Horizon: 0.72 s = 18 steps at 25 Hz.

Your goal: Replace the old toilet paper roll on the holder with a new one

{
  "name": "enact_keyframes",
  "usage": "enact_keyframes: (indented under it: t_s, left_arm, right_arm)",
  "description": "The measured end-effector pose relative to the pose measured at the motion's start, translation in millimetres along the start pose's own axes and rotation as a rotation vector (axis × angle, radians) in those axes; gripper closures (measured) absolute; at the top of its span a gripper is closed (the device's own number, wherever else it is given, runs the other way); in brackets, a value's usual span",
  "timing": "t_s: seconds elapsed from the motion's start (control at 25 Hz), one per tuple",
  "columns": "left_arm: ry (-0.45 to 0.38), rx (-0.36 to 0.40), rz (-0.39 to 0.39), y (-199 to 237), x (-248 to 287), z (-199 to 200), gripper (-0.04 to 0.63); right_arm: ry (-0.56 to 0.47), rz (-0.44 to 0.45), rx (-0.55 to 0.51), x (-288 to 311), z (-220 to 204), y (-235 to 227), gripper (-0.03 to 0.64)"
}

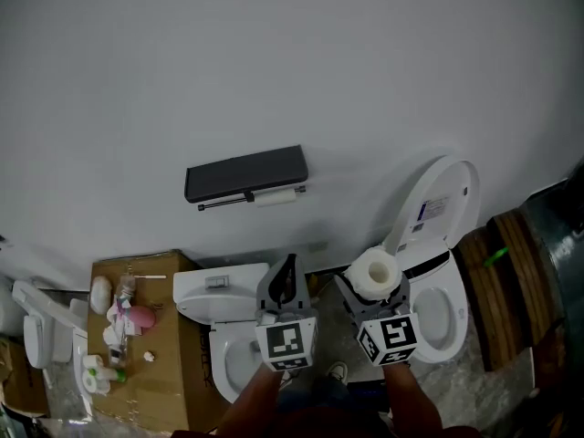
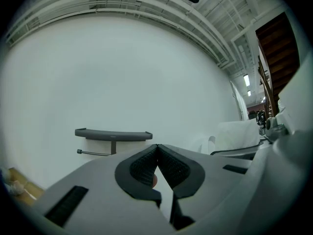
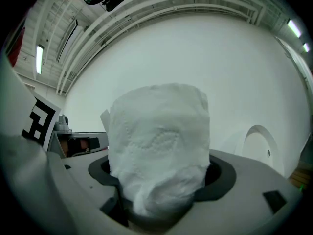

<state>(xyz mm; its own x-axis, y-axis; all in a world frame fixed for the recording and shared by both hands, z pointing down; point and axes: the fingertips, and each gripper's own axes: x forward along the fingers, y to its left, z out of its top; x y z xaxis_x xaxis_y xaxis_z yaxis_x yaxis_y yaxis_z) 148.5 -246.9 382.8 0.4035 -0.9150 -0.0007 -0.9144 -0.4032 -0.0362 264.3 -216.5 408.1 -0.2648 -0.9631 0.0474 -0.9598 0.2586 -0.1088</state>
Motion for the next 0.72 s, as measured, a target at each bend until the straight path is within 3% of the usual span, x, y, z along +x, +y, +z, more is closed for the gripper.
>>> enact_keyframes:
  t_s: [0.36,0.72]
  left_arm:
    - [-0.012,0.025,0.036,15.3,29.7,-3.1,0.58]
    - [-0.002,-0.016,0.037,49.1,78.4,-15.7,0.58]
  right_arm:
    - [0.013,0.035,0.017,38.4,-7.9,-7.7,0.207]
    - [0.027,0.032,-0.008,95.2,-7.9,-10.1,0.207]
